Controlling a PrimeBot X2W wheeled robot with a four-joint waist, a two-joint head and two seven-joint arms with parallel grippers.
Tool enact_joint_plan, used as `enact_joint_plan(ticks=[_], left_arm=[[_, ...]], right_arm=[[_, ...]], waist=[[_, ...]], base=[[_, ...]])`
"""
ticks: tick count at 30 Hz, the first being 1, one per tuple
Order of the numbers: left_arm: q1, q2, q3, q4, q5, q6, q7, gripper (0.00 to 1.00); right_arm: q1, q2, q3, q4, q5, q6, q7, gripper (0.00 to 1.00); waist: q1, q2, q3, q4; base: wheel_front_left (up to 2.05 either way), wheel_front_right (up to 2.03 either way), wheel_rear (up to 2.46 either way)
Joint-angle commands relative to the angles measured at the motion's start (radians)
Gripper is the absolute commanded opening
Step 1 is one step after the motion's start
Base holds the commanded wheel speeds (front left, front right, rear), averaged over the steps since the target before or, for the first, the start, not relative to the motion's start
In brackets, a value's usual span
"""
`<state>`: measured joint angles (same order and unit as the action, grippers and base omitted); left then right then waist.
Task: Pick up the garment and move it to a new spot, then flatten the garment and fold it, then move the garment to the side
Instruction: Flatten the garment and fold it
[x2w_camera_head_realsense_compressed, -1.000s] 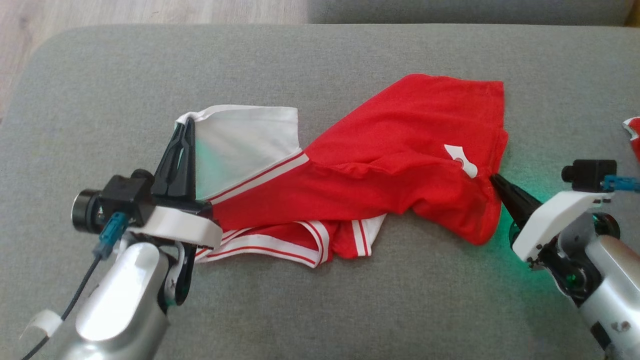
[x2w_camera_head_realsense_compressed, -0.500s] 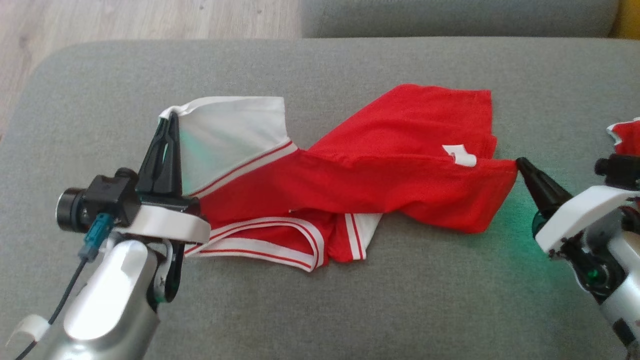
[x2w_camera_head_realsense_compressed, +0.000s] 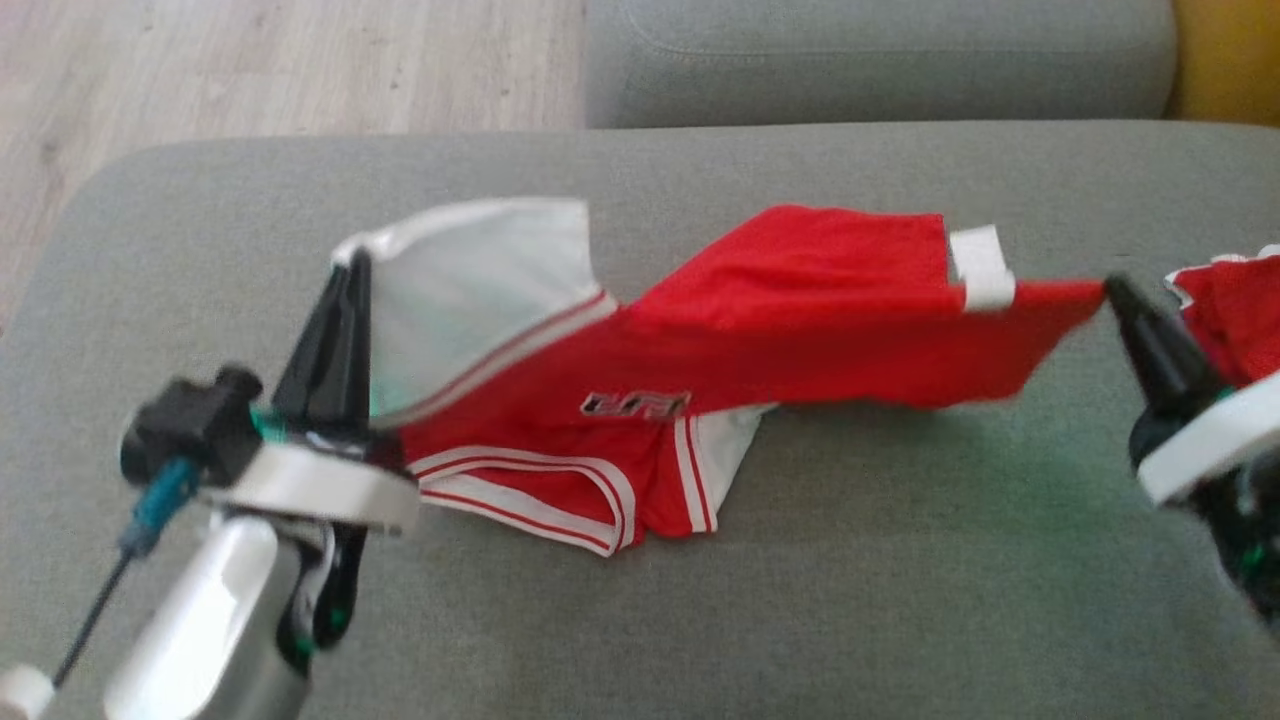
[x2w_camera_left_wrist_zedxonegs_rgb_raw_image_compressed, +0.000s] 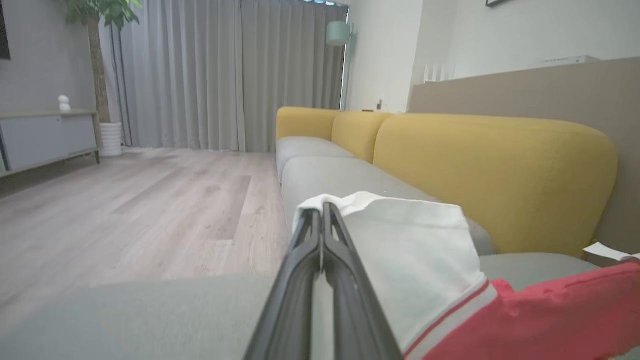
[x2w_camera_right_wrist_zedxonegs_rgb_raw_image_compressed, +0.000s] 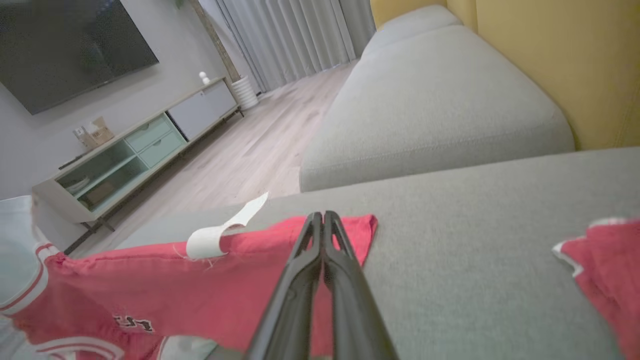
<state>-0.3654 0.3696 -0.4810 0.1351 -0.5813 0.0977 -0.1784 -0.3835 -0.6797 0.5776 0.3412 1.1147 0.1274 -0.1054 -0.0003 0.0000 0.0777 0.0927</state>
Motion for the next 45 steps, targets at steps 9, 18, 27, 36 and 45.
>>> enact_joint_plan(ticks=[9, 18, 27, 36, 45], left_arm=[[0.084, 0.019, 0.027, -0.038, -0.026, 0.021, -0.020, 0.00], [0.061, -0.003, 0.016, 0.007, -0.022, 0.010, -0.041, 0.00], [0.058, -0.002, 0.018, 0.025, -0.020, 0.009, -0.052, 0.00], [0.030, -0.015, 0.003, 0.043, -0.016, 0.001, -0.055, 0.00], [0.014, -0.007, 0.011, 0.057, -0.017, 0.000, -0.059, 0.00]], right_arm=[[0.046, 0.063, 0.052, 0.054, -0.022, 0.003, -0.038, 0.00], [0.037, 0.101, 0.083, 0.124, 0.013, 0.003, -0.064, 1.00], [0.050, 0.036, 0.120, 0.063, 0.103, 0.003, -0.004, 1.00], [0.032, 0.009, 0.150, 0.048, 0.122, 0.003, 0.002, 0.31], [-0.008, -0.006, 0.165, 0.048, 0.098, 0.003, -0.060, 0.00]], waist=[[0.0003, 0.0000, 0.057, 0.011], [0.0003, 0.0000, 0.057, 0.023], [0.0003, 0.0000, 0.061, 0.020], [0.0003, 0.0000, 0.072, 0.040], [0.0003, 0.0000, 0.067, 0.038]], base=[[0.00, 0.00, 0.00], [0.00, 0.00, 0.00], [0.00, 0.00, 0.00], [0.00, 0.00, 0.00], [0.00, 0.00, 0.00]])
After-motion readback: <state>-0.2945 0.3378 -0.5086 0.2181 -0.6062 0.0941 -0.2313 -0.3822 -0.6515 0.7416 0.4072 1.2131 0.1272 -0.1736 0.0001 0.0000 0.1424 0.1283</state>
